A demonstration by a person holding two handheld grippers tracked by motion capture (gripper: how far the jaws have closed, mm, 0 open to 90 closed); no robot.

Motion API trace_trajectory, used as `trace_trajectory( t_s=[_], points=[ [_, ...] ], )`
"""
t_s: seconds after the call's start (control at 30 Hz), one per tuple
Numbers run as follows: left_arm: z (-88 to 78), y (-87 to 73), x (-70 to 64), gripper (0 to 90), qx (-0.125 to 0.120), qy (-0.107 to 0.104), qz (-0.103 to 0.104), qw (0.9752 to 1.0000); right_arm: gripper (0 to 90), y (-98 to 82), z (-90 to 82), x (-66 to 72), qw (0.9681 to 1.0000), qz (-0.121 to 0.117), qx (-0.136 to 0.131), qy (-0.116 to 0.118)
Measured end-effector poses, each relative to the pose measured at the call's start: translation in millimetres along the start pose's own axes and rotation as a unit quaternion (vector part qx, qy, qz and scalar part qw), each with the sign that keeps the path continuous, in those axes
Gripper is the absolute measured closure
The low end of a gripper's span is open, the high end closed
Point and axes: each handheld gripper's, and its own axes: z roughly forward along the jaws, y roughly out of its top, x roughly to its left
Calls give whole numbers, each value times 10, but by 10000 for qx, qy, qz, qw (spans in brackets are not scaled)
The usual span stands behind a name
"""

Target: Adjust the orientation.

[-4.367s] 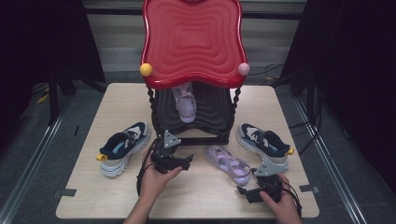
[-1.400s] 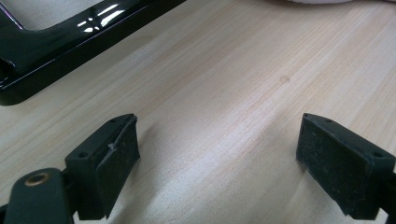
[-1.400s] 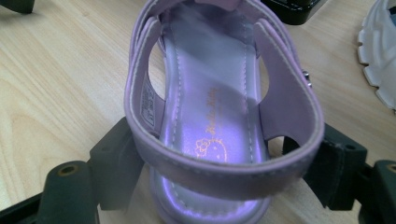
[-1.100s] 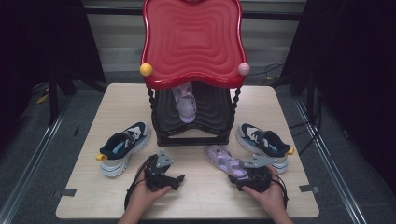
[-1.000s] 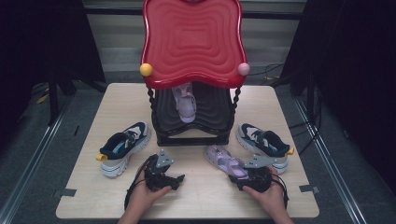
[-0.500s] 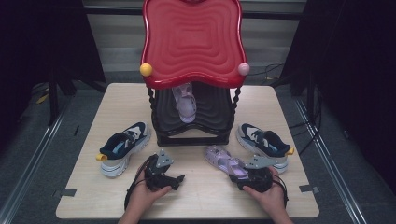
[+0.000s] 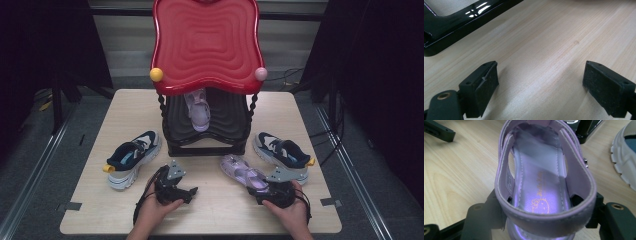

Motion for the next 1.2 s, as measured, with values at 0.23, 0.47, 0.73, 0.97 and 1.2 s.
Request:
trace_trajectory(
  t_s=[0.23, 0.47, 0.73, 0.97, 1.2],
  points=[
    [0, 0, 0, 126, 1, 0, 1, 10000, 369, 49, -89, 46, 9999, 18, -98, -49],
    [0, 0, 0, 125, 1, 1, 1, 10000, 370, 123, -229, 62, 9994, 90, -311, -76],
    [-3, 0, 1, 126, 5, 23, 8, 10000, 370, 277, -354, 132, 9982, 108, -574, -165],
    [-4, 1, 4, 127, 9, 27, 25, 10000, 370, 429, -334, 188, 9964, 190, -696, -445],
    [-3, 1, 3, 127, 8, 28, 20, 10000, 370, 506, -315, 268, 9957, 164, -794, -444]
  ],
)
